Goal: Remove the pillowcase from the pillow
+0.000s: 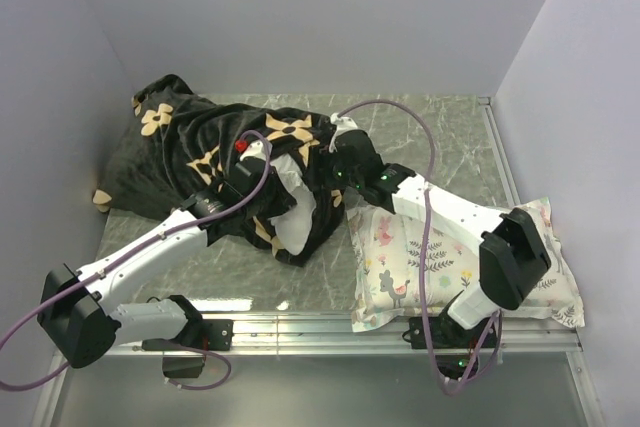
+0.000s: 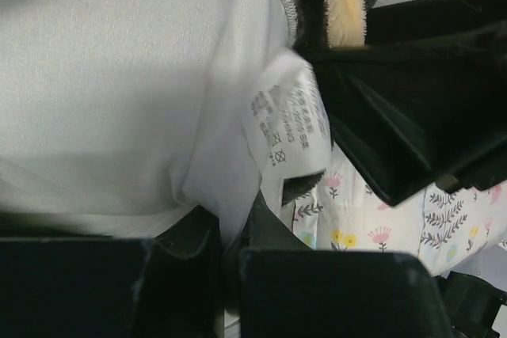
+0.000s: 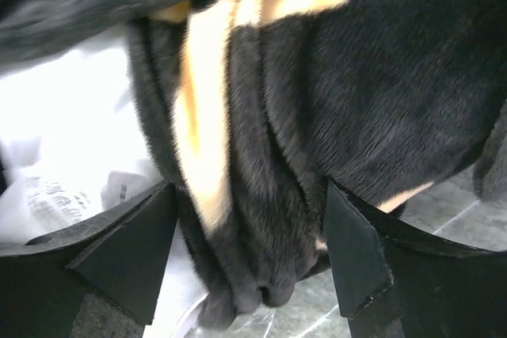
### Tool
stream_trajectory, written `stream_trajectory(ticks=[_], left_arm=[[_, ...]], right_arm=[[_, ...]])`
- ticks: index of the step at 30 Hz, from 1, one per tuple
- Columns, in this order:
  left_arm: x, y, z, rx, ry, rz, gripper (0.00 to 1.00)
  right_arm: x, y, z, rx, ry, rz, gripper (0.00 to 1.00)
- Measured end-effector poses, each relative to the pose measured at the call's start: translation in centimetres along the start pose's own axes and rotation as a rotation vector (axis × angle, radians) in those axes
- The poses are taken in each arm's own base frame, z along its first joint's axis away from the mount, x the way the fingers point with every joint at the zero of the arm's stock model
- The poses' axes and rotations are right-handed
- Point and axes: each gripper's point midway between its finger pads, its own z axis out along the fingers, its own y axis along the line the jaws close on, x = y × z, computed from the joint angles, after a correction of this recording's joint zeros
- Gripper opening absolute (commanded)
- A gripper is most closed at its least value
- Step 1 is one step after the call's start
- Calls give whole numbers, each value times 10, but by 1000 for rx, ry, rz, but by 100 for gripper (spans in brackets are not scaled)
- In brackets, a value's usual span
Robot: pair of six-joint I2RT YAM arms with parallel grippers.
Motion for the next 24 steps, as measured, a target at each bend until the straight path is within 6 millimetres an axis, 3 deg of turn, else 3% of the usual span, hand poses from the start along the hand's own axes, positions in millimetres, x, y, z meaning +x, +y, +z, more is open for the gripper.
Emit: stream_trajectory(ticks=[1,2,4,7,10,13,24], left_arm=[[0,0,0,-2,1,0,0],[0,1,0,-3,0,0,0],[0,0,0,-3,-2,0,0],[-3,-1,-5,5,-12,0,0],[-8,-3,-16,21,-33,-4,0],[-15,-6,-34,52,-72,-13,0],[-19,10,-93,78,-140,-37,1]], right_arm=[[1,-3,3,19,5,-3,71],[-1,-6,5,38,5,-4,49],[-5,-15,6,81,-4,-8,23],[-17,-40,6,157,-23,30,8],[-25,-73,9,234,-23,81,0],[-31,-97,17,279,-7,135,0],[-62,-113,62,158,73,316,0]])
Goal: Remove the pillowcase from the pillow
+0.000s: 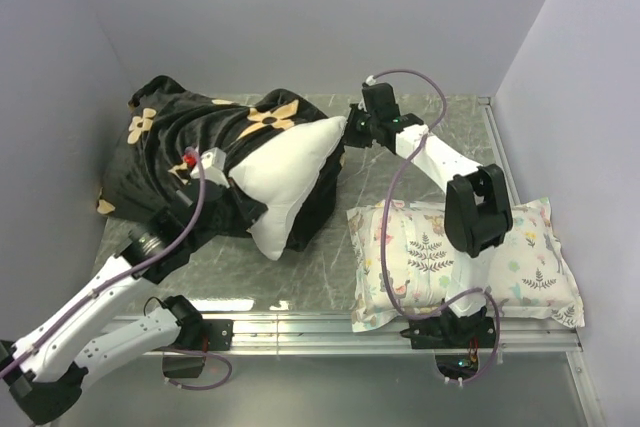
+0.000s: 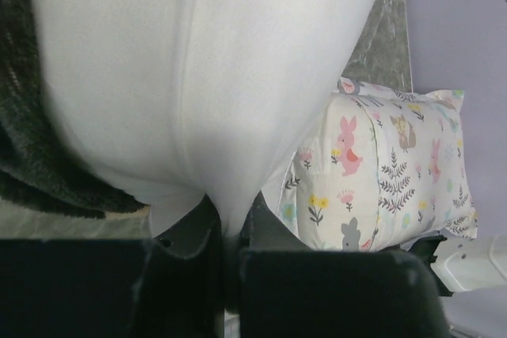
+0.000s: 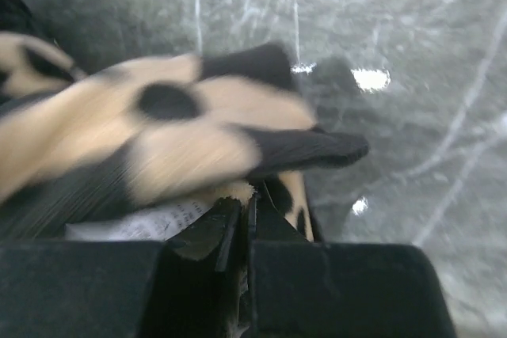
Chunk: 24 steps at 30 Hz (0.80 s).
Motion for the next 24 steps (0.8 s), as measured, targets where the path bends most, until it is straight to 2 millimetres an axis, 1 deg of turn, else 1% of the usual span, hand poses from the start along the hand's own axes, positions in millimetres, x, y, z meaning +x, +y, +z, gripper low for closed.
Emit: stream_trajectory(ticks=[2,5,8,10,12,14,15,16,17,18,19,21,22,24], left_arm=[[-1,3,-10,1,-9,-5,0],[-3,6,-24,8,-25,-8,0],[-4,6,-28,18,-28,-10,1],[-4,2,-26,24,-24,-9,0],[-6,-4,-19,30,-17,-9,1],[-11,-13,-10,31,-13,-7,1],[-14,-18,-5,32,-14,-7,0],[-18,-23,-2,32,-15,-6,1],[-22,-29,2,33,-18,-4,1],[-27,-35,4,39,-25,-6,0],[-32,-41,6,49,-35,-8,0],[-43,-54,10,76,-59,-13,0],[-48,-60,13,85,-68,-14,1],[-56,-71,20,100,-84,-18,1]], right_arm=[[-3,-2,8,-32,28,36,0],[-1,-4,14,-76,78,81,0],[-2,6,18,-129,99,94,0],[-2,16,20,-165,103,92,0],[-2,32,24,-187,102,62,2],[-4,51,29,-216,89,19,23],[-4,56,30,-230,82,7,34],[-1,59,30,-242,88,3,52],[0,61,28,-259,85,13,60],[-1,54,26,-266,80,31,65],[-4,43,22,-268,75,56,72],[-17,13,10,-247,57,120,75],[-29,-5,2,-231,32,152,77],[-56,-32,-21,-208,-41,204,77]])
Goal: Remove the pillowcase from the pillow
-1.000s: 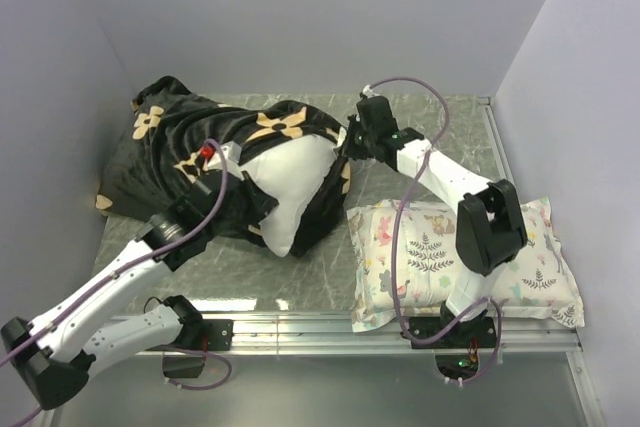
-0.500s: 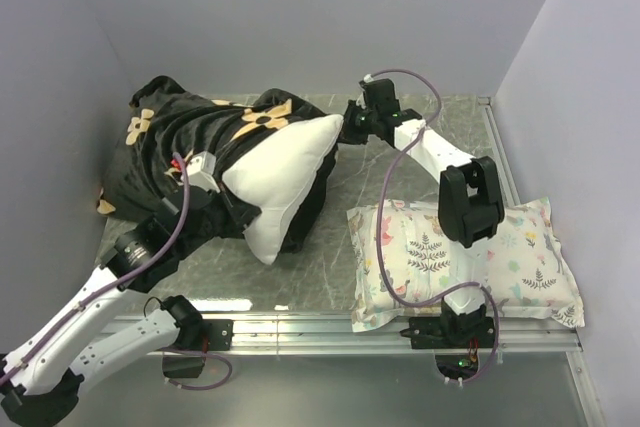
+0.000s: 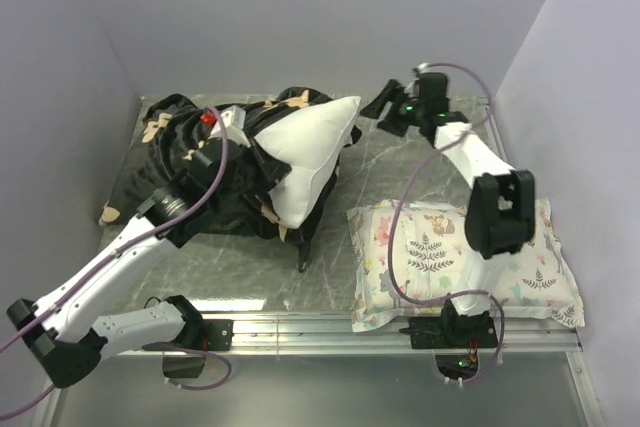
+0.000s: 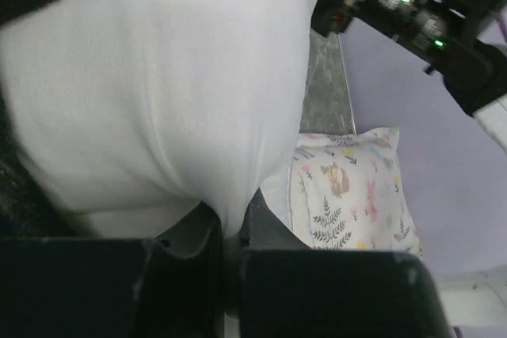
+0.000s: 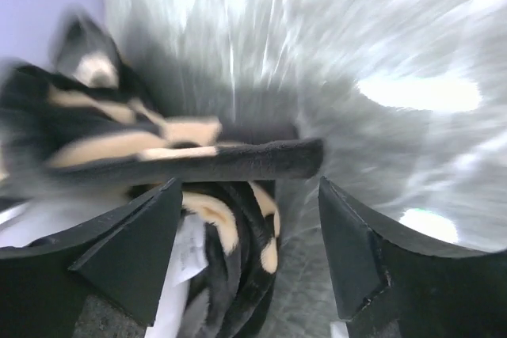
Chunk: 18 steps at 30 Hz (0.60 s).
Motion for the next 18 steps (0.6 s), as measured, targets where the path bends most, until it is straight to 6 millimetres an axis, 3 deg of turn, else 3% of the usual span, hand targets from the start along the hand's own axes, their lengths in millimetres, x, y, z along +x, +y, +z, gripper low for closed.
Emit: stream_trajectory(ticks=[2,5,8,12,15,17,18], left_arm=[[-4,-7,11,1,-4,-1,1],[-8,-15,36,-17,-9,-5,0],[-8,-20,63,-28,-12,-10,0],[-5,-30,107,-43,15,-5,1],[4,-40,149,-39,53,4,18],[17,-40,172,-36,90,12,48],[21,-37,175,-36,103,27,53]], right_arm=[[-27,0,-29,3,-83,10,78],[-51,34,-68,-47,-183,-31,79],[-61,73,-105,-120,-253,-82,79],[-55,95,-137,-164,-302,-131,82],[-36,88,-145,-146,-300,-155,82],[-12,75,-141,-119,-258,-169,83],[-4,71,-137,-108,-243,-180,83]])
